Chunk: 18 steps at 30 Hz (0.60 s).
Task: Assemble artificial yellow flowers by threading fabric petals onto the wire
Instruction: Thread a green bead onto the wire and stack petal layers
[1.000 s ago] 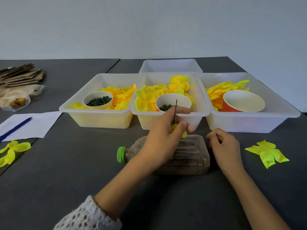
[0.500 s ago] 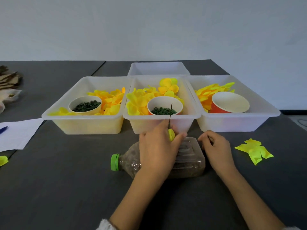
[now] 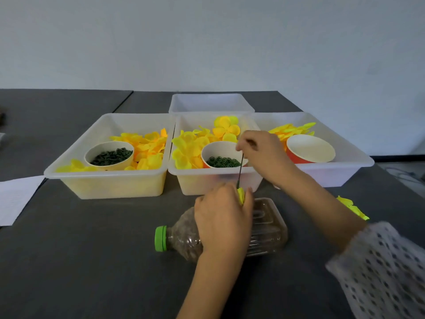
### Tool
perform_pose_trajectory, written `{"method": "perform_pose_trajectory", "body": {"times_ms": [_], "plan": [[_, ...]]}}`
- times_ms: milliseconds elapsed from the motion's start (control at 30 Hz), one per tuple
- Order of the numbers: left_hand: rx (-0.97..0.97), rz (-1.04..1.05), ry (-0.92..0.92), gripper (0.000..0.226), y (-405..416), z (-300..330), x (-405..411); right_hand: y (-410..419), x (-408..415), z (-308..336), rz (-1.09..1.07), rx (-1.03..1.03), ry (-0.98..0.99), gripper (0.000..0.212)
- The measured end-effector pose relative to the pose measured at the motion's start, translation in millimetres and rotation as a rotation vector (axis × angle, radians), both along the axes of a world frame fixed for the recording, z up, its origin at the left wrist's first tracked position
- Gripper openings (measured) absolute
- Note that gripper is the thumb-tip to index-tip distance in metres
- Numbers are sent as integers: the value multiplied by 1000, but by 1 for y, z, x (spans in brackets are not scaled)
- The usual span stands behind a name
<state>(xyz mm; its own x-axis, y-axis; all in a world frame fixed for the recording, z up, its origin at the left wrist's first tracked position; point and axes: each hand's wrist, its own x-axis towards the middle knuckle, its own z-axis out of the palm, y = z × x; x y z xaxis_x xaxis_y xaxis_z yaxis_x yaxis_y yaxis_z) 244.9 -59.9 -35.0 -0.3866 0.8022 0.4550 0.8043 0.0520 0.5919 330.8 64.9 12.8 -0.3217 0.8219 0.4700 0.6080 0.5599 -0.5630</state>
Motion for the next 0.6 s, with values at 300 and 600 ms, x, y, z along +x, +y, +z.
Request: {"method": "perform_pose_trajectory", "body": {"times_ms": [300, 600], "plan": [[39, -101, -43, 22, -3, 0, -2, 48, -70, -3, 41, -282, -921, 35], [-54, -183, -90, 21, -2, -3, -7, 51, -70, -4, 117, -349, -877, 41]]}}
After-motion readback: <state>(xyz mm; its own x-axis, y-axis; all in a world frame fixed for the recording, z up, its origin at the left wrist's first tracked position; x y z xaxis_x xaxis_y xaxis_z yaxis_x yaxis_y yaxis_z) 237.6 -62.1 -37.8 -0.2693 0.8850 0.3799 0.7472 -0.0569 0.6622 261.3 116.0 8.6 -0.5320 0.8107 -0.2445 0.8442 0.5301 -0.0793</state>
